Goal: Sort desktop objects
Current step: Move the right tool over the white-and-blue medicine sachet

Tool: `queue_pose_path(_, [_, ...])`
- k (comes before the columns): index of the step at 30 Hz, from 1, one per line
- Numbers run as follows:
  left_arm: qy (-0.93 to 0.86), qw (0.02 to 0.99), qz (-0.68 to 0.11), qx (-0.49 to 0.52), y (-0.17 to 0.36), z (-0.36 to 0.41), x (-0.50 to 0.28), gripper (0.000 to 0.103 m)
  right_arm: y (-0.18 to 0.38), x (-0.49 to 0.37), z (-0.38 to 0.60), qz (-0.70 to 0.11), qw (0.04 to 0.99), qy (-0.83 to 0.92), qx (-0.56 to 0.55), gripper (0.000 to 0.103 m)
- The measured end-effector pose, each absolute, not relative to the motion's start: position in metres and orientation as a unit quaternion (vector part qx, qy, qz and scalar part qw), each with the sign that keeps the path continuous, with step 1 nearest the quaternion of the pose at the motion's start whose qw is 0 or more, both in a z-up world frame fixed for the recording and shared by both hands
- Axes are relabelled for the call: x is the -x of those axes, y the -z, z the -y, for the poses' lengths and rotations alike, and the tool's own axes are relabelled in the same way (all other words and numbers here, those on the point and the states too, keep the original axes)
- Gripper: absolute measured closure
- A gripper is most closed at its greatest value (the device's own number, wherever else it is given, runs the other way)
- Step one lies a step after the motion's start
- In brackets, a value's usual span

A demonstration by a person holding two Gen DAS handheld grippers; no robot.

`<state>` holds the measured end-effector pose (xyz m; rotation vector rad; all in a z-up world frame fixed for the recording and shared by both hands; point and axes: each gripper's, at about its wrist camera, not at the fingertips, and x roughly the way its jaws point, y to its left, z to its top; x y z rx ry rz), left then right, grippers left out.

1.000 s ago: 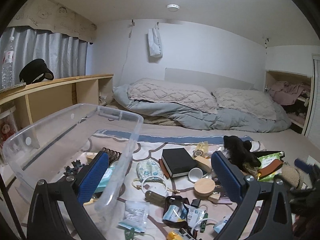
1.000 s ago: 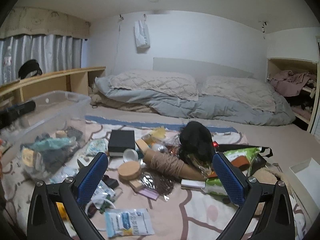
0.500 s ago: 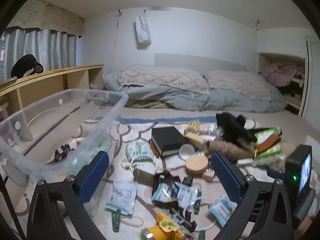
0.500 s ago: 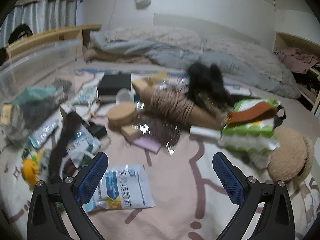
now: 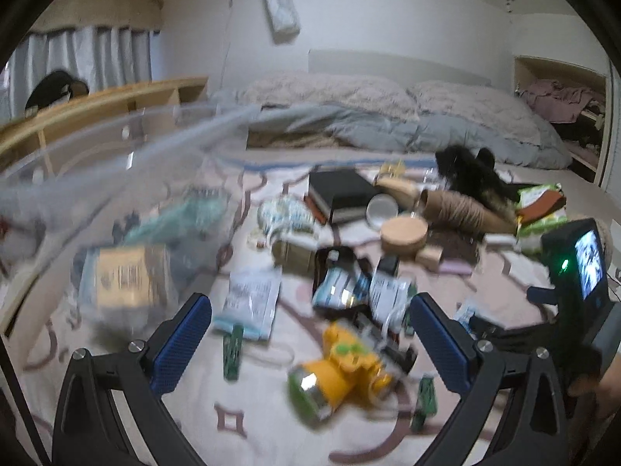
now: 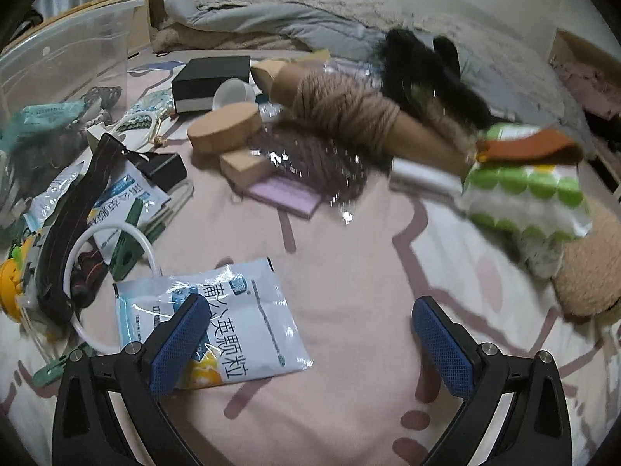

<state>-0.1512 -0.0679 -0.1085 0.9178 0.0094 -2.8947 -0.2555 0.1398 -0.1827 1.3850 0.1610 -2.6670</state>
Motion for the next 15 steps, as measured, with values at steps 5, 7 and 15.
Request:
queue_pose_path(5, [0.935,0.046,-0.063,-0.346,0.128,0.076,0.139,0.000,0.187,0.244,-0.148,-0.037,0.065,0.882,-0.466,0.000])
queue_pose_path(7, [0.928,0.043,-0.068,-0.364,0.138,0.073,0.135,0.000,0.187,0.239,-0.147,-0.047,0.055,0.885,-0.460,0.000])
queue_pose_path(15, [0.918,0.049,-0.036,-0.392,0.157,0.056,0.135,0.000,0.185,0.220,-0.154,-0.044,0.041,0.890,-0.452,0.000])
